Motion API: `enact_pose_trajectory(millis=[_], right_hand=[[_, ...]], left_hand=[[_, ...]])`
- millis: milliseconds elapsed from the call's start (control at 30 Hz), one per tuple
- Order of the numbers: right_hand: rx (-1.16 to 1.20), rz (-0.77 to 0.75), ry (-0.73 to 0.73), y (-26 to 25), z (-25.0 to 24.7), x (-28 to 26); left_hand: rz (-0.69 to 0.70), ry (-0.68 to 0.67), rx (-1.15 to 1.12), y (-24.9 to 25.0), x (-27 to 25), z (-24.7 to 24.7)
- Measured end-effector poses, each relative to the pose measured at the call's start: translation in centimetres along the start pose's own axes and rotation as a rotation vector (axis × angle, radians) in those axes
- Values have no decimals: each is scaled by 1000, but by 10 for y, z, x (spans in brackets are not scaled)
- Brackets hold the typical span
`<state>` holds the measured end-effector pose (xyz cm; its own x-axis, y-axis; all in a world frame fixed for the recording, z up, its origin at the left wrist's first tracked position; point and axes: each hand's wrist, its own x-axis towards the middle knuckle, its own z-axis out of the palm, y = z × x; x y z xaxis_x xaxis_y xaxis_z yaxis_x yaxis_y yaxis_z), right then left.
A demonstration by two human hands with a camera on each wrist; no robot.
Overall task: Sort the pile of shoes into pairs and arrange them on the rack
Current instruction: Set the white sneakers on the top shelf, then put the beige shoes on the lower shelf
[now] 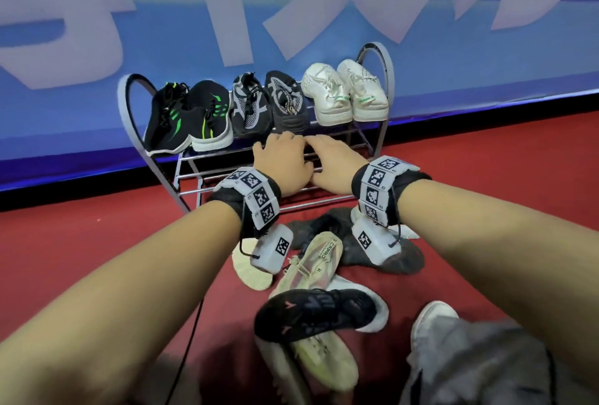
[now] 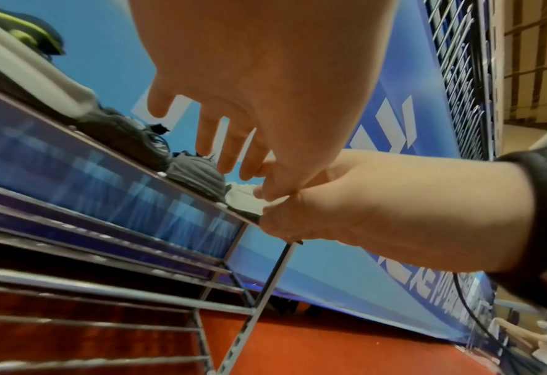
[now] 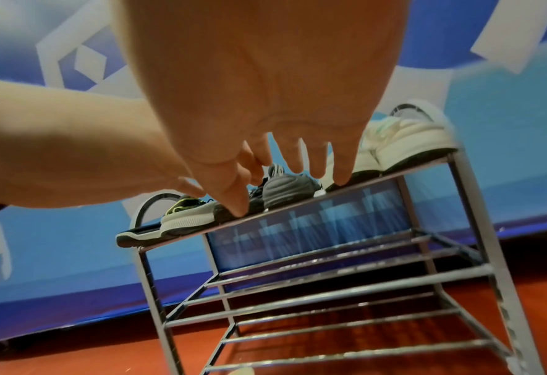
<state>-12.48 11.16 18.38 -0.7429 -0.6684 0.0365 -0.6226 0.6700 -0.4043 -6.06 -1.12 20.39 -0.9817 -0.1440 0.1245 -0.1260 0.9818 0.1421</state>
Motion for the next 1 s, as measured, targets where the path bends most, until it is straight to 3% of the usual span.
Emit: enact_pose_trajectory(millis=[200,633,833,1000], right_hand=[[-53,32,-175,-9,43,-8],[-189,36,-484,13,141,-24],[-427,-81,-634,19,174,-22],[-668,-63,-715,29,185,-16]], left_hand=[[-116,-183,68,-45,-37,28],[-363,-597,-95,-100,-109,145],[-409,-752,-368,-113,-119,186],[-386,-832,-518,-98,-115,205]])
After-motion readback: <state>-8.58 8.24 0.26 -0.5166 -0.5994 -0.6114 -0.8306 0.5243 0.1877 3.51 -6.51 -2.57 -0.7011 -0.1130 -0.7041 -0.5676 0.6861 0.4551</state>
